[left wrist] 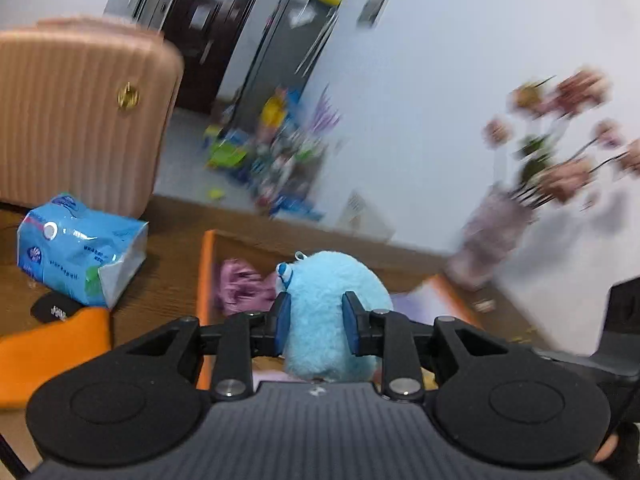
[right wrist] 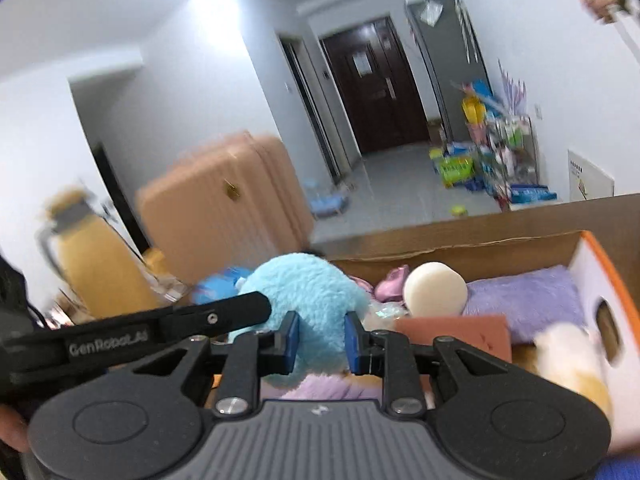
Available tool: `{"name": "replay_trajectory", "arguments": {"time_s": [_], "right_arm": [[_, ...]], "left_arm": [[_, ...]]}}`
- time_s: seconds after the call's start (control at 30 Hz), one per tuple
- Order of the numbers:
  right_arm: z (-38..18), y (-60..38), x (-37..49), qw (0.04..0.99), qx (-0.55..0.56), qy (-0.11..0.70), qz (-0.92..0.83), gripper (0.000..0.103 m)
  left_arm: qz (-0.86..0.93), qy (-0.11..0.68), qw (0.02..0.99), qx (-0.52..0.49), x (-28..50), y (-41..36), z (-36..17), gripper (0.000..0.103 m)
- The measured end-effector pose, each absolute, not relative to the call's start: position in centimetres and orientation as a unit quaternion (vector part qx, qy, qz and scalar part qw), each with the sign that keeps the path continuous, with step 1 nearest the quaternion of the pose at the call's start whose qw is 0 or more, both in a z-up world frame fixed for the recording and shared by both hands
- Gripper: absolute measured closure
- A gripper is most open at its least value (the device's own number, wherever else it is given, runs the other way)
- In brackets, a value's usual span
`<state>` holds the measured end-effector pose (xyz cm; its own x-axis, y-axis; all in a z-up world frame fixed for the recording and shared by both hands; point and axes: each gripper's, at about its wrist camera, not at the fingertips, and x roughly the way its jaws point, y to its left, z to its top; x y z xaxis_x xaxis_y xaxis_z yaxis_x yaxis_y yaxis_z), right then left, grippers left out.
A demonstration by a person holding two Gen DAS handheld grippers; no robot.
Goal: Organize soft objects
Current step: 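Carry the blue puff over the box and open the left gripper, then withdraw both grippers from the box toward the milk carton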
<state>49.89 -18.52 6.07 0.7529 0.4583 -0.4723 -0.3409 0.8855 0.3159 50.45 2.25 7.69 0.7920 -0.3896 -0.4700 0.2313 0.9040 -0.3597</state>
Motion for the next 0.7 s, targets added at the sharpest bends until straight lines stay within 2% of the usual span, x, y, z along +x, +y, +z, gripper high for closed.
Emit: {"name": "replay_trajectory", "arguments": {"time_s": [0.13,0.27,0.5,0.57,0.67,0.7], "right_arm": [[2.0,-17.4,55.4,0.917,0.085,0.345,0.18,0.08],[1.2,-16.9,55.3,0.916,0.06,0.355,0.177,0.083],[1.6,-15.5,54.8,0.915,0.035,0.356,0.184,0.082],[2.2,-16.1,54.4,0.919,0.032,0.346,0.187,0.079],[4.0,-17.5,52.5,0.924,0.03,0.328,0.193,0.065],[4.7,-18.0,51.7,0.927,0.029,0.321,0.193,0.064]], "left_arm": [[-0.151,0.347,0.92,-0.105,55.1,1.0,3.5,0.087],[-0.129,0.311,0.941,0.029,53.6,-2.0,2.2,0.09],[-0.136,0.331,0.934,0.004,54.1,-1.3,2.6,0.09],[-0.138,0.324,0.936,-0.002,53.5,-1.1,3.1,0.089],[-0.145,0.311,0.939,-0.014,51.8,-0.6,4.5,0.08],[-0.145,0.306,0.941,-0.014,51.2,-0.6,4.9,0.079]]}}
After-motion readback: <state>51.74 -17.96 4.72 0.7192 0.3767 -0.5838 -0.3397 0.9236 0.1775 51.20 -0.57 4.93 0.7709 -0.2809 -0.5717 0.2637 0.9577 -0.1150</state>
